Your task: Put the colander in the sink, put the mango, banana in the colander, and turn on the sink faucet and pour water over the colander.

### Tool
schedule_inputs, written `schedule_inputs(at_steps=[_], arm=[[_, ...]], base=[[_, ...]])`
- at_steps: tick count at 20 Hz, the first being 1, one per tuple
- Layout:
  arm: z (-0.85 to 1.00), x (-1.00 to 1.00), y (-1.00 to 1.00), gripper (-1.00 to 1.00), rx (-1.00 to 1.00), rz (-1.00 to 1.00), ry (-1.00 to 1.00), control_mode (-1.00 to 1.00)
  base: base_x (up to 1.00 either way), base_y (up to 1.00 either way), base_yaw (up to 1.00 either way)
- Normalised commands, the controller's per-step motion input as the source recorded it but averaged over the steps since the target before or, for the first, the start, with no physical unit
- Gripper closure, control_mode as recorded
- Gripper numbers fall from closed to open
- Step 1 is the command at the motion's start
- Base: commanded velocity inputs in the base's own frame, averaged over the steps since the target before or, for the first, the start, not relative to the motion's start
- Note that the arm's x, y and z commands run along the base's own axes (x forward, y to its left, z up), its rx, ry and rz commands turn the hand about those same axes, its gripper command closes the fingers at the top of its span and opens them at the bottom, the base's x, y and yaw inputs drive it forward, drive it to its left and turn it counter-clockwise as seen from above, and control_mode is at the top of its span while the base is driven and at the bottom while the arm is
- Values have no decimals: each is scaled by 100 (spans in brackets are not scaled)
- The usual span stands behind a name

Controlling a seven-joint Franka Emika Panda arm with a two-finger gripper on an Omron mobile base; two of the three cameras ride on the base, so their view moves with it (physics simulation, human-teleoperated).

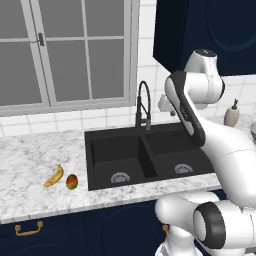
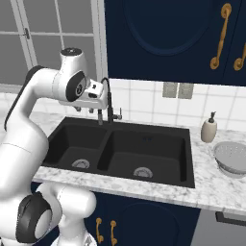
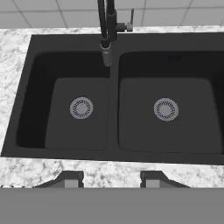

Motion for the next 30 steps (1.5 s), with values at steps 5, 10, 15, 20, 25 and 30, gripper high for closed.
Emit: schedule_inputs(at_steps=[5,10,15,20,25,30], arm=[[-5,-15,-30,-100,-1,-3,0,-100],[-25,-32,-65,-100,-5,-9,6,-100],[-42,-14,-64,-100,-8,-20,11,-100],[-33,0,-85,-100,0,-35,2,-100],[-29,-1,-100,-100,1,-40,0,-100],[-30,-10,-100,-100,8,-37,0,-100]], base=[[0,0,0],[0,0,0],[0,0,0],[0,0,0],[0,0,0],[0,0,0]])
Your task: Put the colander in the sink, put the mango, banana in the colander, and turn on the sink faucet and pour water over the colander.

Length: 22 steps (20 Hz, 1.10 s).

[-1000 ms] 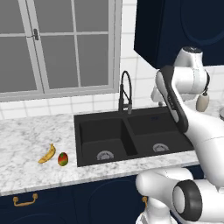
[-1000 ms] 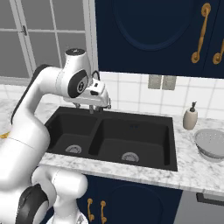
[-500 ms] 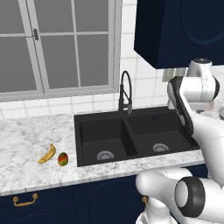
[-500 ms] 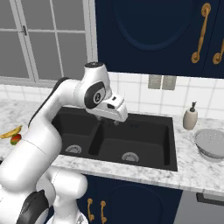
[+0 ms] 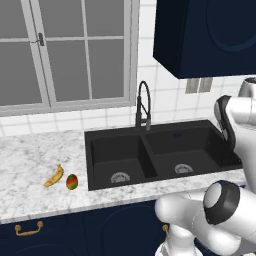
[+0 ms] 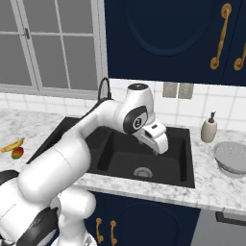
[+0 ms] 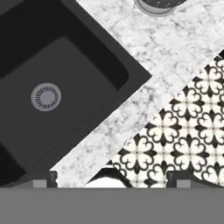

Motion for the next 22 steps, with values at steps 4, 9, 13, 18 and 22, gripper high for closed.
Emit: schedule_inputs(at_steps=[4,9,13,18,22], arm=[[-27,-18,-100,-100,15,-30,0,-100],[-23,-7,-100,-100,11,-27,0,-100],[-17,0,-94,-100,9,-24,-2,-100],[-13,10,-69,-100,9,-20,-6,-100],[-10,19,-51,-100,12,-16,-9,-100]], base=[[0,0,0],[0,0,0],[0,0,0],[0,0,0],[0,0,0]])
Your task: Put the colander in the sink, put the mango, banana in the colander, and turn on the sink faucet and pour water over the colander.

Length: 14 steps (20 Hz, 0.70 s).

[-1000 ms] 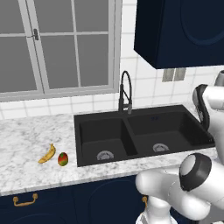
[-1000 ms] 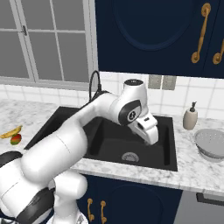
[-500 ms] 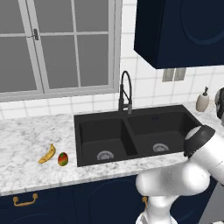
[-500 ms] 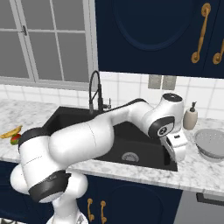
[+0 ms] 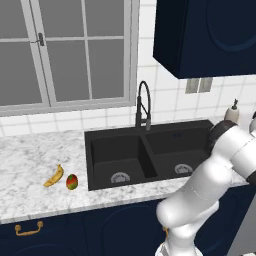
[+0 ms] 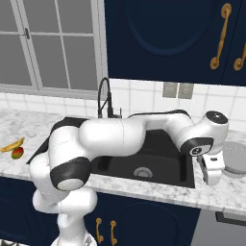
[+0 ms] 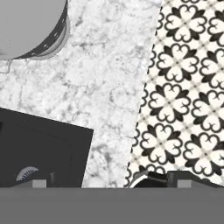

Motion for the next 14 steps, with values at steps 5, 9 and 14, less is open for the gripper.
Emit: schedule_inputs(at_steps=[5,9,14], arm=[[-12,22,-40,-100,13,-14,-13,-100],[-3,26,-32,-100,13,-13,-13,-100],[0,26,-27,-100,14,-11,-16,-100]], base=[[0,0,0],[0,0,0],[0,0,0]])
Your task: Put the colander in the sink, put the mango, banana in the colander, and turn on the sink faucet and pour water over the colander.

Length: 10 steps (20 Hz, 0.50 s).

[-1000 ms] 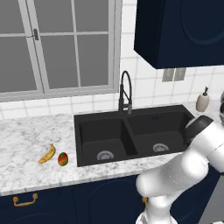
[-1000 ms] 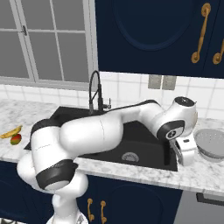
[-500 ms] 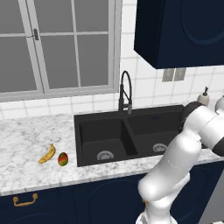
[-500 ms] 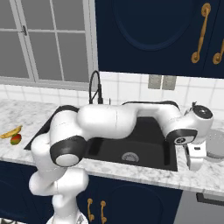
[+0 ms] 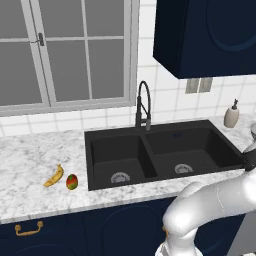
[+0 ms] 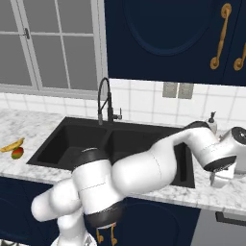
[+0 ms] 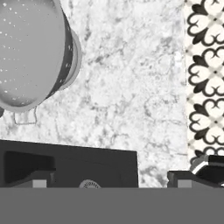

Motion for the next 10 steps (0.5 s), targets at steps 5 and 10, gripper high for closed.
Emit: schedule_inputs(at_steps=[5,10], arm=[[-18,29,-12,-100,8,-6,-15,-100],[-26,36,-4,-100,3,-4,-16,-100]], base=[[0,0,0],[0,0,0]])
